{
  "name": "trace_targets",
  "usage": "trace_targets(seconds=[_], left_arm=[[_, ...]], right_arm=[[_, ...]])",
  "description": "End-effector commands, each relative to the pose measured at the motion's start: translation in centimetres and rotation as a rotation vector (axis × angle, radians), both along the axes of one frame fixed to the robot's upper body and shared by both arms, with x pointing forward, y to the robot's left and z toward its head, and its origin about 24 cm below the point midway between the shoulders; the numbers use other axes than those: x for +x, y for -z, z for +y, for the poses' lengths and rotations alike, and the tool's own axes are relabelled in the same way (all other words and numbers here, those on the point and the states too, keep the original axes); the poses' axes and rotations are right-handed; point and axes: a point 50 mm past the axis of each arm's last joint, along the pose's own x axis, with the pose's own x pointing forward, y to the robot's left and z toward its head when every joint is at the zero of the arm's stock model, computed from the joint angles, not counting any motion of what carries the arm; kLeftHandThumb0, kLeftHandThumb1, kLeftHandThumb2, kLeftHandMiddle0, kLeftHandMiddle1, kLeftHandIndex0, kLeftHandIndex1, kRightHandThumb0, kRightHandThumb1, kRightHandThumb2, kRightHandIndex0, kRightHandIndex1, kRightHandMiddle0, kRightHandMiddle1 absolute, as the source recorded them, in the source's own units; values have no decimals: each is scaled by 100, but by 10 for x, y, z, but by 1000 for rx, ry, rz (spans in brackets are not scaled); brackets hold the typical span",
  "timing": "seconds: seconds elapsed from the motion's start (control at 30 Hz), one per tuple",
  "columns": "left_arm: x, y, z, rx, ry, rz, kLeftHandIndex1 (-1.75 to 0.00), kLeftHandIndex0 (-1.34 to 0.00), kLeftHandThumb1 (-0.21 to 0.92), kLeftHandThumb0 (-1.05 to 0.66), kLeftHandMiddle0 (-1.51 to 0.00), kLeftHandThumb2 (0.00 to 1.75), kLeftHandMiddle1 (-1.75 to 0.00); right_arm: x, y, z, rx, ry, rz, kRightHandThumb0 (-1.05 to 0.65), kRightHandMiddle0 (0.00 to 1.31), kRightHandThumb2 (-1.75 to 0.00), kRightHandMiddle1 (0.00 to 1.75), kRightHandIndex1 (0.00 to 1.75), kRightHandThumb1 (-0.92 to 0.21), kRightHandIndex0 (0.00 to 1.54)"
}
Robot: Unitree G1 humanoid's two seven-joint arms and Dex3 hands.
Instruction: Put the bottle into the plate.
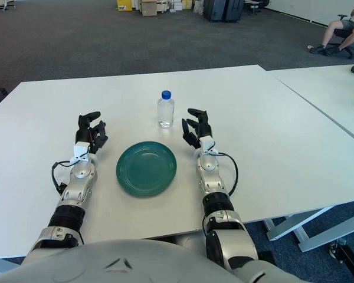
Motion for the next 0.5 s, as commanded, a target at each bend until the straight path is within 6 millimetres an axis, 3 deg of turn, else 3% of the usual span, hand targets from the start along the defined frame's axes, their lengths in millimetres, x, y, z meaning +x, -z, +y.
trace_targets(seconds=[0.0, 0.2, 0.47], left_arm=[[6, -7, 1, 12, 0, -24, -112, -17, 92, -59, -46, 75, -59], [7, -6, 2, 18, 2, -21, -112, -16, 92, -58, -46, 76, -58], [7, -5, 3, 22, 5, -15, -111, -16, 92, -58, -46, 77, -58]], right_arm=[[24, -30, 7, -52, 34, -76, -78, 0, -36, 63, 24, -92, 13], [37, -38, 10, -60, 54, -77, -85, 0, -18, 40, 12, -92, 12], [51, -52, 18, -143, -65, -136, -96, 0, -16, 7, 3, -92, 3]])
